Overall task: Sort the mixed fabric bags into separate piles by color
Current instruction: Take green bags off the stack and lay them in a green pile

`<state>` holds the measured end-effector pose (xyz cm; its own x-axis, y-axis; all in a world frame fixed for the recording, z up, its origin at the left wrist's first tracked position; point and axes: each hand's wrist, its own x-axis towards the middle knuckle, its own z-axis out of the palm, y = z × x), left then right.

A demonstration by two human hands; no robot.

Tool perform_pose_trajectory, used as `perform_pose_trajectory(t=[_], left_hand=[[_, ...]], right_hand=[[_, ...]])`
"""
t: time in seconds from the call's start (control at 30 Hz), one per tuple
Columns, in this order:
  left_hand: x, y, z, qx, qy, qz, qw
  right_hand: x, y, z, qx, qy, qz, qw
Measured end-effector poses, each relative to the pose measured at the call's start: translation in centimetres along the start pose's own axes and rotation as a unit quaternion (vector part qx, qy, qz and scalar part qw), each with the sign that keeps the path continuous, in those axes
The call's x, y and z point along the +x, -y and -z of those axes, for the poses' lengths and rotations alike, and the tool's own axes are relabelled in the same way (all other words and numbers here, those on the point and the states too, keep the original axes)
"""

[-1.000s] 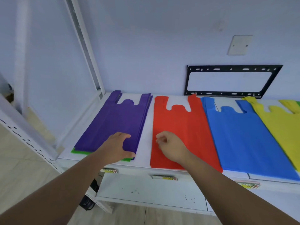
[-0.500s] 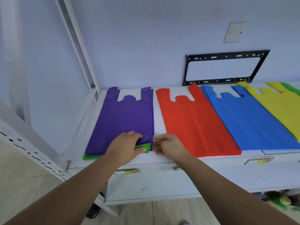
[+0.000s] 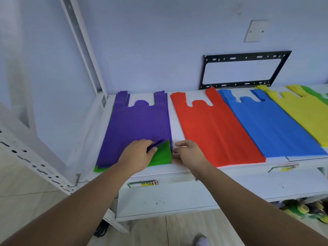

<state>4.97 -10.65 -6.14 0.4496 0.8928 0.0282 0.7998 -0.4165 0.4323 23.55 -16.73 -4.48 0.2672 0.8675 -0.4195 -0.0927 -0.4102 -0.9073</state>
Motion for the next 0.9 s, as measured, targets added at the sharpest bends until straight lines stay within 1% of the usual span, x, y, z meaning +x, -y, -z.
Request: perform_pose_trajectory(t=[0.07, 0.13, 0.23, 0.33, 0.47, 0.57, 0.63, 0.67, 0.73, 0.77, 0.83, 0.9], left_hand=[[-0.1, 0.0, 0.0, -0.002, 0.0, 0.001, 1.0], [-0.1, 0.1, 0.0, 0.002, -0.004, 0.001, 1.0], [-0.2, 0.2, 0.0, -0.015, -0.017, 0.005, 1.0], [-0.3, 0.3, 0.1, -0.035, -0.03, 0.0, 0.999], [-0.7, 0.1, 0.3, -0.042, -0.057, -0.017, 0.997], [-0.7, -0.2, 0.6, -0.026, -0.055, -0.031, 0.998], [-0.6, -0.1, 0.7, -0.01, -0.036, -0.035, 0.999], [-0.5, 0.0, 0.8, -0.007, -0.024, -0.029, 0.999], [-0.4, 0.4, 1.1, -0.001, 0.0, -0.01, 1.0], [-0.4, 0.5, 1.4, 0.006, 0.006, 0.001, 1.0], [-0.4, 0.7, 1.9, 0.017, 0.001, 0.018, 1.0], [-0.3, 0.9, 2.5, 0.018, -0.015, 0.036, 0.999]], right_hand=[[0.1, 0.2, -0.3, 0.052, 0.022, -0.01, 0.998], [0.3, 0.2, -0.7, 0.076, 0.039, -0.017, 0.996], [1.0, 0.3, -1.3, 0.044, 0.05, -0.047, 0.997], [1.8, 1.0, -1.9, -0.005, 0.083, -0.083, 0.993], [3.5, 1.9, -2.7, -0.044, 0.086, -0.09, 0.991], [4.5, 2.4, -3.6, -0.087, 0.094, -0.094, 0.987], [4.7, 3.2, -4.3, -0.143, 0.102, -0.076, 0.982], [4.7, 3.8, -4.6, -0.191, 0.103, -0.055, 0.975], [4.8, 5.5, -5.0, -0.296, 0.089, 0.0, 0.951], [4.9, 6.5, -5.2, -0.331, 0.084, 0.03, 0.939], [5.1, 8.6, -5.3, -0.373, 0.077, 0.08, 0.921], [5.3, 10.8, -5.2, -0.395, 0.07, 0.108, 0.91]])
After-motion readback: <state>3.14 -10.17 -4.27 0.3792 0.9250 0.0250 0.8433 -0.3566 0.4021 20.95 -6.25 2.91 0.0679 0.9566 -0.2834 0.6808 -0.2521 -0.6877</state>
